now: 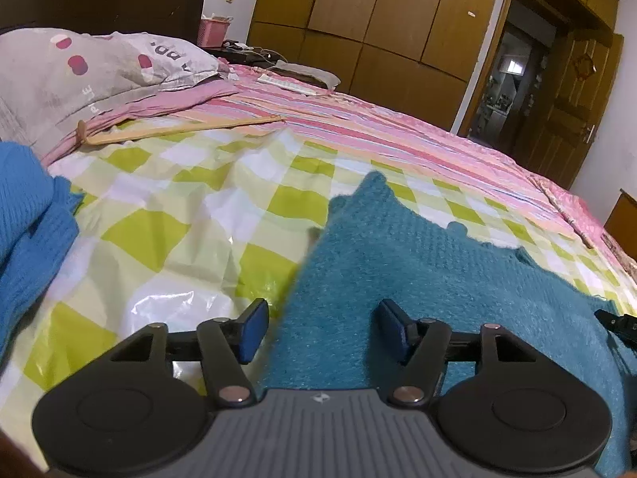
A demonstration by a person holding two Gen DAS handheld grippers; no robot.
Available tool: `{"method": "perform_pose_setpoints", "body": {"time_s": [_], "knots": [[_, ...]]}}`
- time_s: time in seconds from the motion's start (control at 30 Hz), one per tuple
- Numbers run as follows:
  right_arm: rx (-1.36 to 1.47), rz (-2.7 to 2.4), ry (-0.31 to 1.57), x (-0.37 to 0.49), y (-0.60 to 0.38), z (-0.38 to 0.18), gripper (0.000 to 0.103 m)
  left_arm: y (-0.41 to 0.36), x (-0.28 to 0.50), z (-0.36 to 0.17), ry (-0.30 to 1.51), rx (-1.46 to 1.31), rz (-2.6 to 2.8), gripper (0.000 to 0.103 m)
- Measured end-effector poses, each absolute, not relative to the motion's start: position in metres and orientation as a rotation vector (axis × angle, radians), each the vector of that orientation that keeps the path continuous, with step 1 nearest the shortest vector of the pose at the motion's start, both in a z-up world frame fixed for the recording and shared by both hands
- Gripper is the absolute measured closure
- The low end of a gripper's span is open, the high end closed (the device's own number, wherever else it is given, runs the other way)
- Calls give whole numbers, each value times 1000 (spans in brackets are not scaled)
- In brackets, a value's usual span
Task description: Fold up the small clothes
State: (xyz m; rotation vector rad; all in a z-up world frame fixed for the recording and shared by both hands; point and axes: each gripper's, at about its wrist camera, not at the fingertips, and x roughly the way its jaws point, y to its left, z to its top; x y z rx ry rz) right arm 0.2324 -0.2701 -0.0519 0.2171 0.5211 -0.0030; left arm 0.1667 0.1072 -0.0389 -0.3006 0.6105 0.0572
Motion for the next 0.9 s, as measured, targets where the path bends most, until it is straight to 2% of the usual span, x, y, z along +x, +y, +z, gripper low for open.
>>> {"method": "perform_pose_setpoints", "body": {"time_s": [0.27, 0.6, 0.7, 0.8, 0.87, 0.9], "knots": [[225, -2, 505, 232, -270, -54, 83, 110, 171, -43, 611, -322, 56, 29], [102, -48, 523, 232, -250, -48, 80, 117, 173, -45, 628, -377, 51, 26], [-19, -108, 569, 234, -228, -37, 75, 118, 172, -44, 632, -389, 52, 26], [-1, -125, 609, 227, -213, -19, 73, 118, 169, -40, 634, -384, 57, 26], [37, -56, 612, 220, -203, -7, 61, 119, 162, -36, 636, -383, 57, 26], [31, -26, 605, 216, -193, 0, 60, 121, 159, -35, 643, -389, 60, 26]]}}
